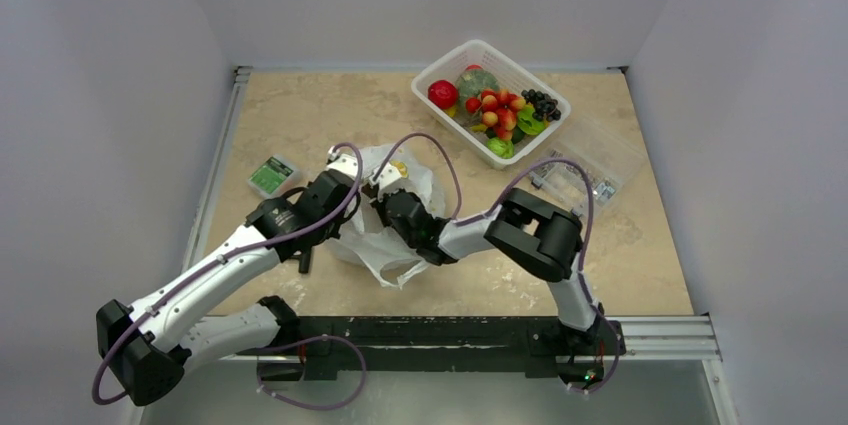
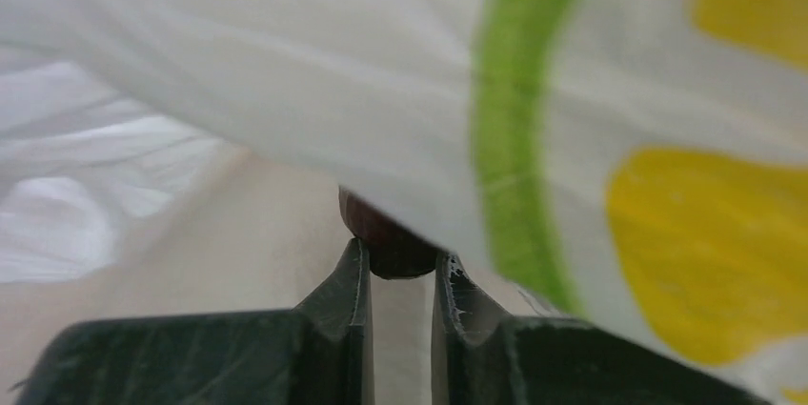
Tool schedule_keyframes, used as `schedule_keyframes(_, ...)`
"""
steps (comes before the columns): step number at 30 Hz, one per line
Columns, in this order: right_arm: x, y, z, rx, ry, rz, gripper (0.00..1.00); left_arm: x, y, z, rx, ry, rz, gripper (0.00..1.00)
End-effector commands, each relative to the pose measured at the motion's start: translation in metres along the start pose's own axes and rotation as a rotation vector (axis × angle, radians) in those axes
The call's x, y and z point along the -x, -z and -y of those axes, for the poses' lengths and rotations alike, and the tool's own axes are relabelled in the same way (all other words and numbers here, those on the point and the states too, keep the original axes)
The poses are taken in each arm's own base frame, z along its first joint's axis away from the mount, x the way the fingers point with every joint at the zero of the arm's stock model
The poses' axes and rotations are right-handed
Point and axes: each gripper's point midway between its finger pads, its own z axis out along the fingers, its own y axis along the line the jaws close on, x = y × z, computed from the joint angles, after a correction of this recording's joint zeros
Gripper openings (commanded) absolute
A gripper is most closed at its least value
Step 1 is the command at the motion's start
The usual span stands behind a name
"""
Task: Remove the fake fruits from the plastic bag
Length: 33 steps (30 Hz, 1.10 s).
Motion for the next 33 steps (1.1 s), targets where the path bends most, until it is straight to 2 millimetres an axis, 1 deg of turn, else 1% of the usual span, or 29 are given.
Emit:
schedule_keyframes(1,0.087,0.032,0.002,0.048,-0.064,0.162,0.0,0.016,0.009,-0.005,0.015,0.037,0.056,0.0)
schedule_keyframes(3,0.093,0.042,-0.007,0.118,-0.087,0.146,0.0,0.017,0.01,-0.002,-0.005,0.029,0.054,0.16)
schedule_keyframes(5,0.095,0.05,-0.008,0.143,-0.087,0.138,0.0,0.018,0.013,0.001,-0.036,0.029,0.065,0.3)
schedule_keyframes(6,0.096,0.054,-0.014,0.179,-0.097,0.137,0.0,0.018,0.015,0.003,-0.056,0.029,0.076,0.37)
schedule_keyframes(8,0.095,0.06,-0.013,0.19,-0.117,0.136,0.0,0.025,0.024,0.006,-0.105,0.042,0.126,0.49)
schedule_keyframes(10,0.097,0.064,-0.014,0.203,-0.131,0.142,0.0,0.032,0.037,0.003,-0.135,0.069,0.188,0.6)
schedule_keyframes(12,0.097,0.067,-0.013,0.203,-0.126,0.12,0.0,0.04,0.052,-0.004,-0.15,0.098,0.252,0.66)
schedule_keyframes(15,0.097,0.075,-0.012,0.206,-0.138,0.066,0.0,0.052,0.074,-0.012,-0.17,0.136,0.316,0.7)
schedule_keyframes(18,0.089,0.089,-0.012,0.227,-0.173,0.012,0.0,0.067,0.089,-0.009,-0.217,0.127,0.359,0.75)
schedule_keyframes(19,0.085,0.094,-0.013,0.237,-0.181,-0.014,0.0,0.072,0.092,-0.006,-0.243,0.107,0.375,0.8)
schedule_keyframes(20,0.082,0.099,-0.013,0.247,-0.189,-0.04,0.0,0.076,0.095,0.002,-0.284,0.074,0.39,0.87)
schedule_keyframes(22,0.075,0.112,-0.011,0.258,-0.212,-0.08,0.0,0.081,0.098,0.023,-0.395,-0.013,0.398,0.99)
schedule_keyframes(24,0.069,0.124,-0.007,0.258,-0.23,-0.115,0.0,0.081,0.105,0.05,-0.546,-0.111,0.386,1.0)
schedule_keyframes(26,0.068,0.135,0.0,0.24,-0.238,-0.143,0.0,0.081,0.102,0.062,-0.587,-0.136,0.356,1.0)
schedule_keyframes(28,0.068,0.146,0.009,0.212,-0.252,-0.164,0.0,0.08,0.089,0.065,-0.563,-0.142,0.298,1.0)
schedule_keyframes(29,0.071,0.153,0.011,0.208,-0.26,-0.17,0.0,0.079,0.083,0.065,-0.542,-0.141,0.267,1.0)
schedule_keyframes(31,0.074,0.164,0.017,0.201,-0.263,-0.181,0.0,0.077,0.064,0.059,-0.455,-0.139,0.201,1.0)
schedule_keyframes(33,0.082,0.176,0.031,0.159,-0.267,-0.168,0.0,0.072,0.046,0.052,-0.366,-0.15,0.125,1.0)
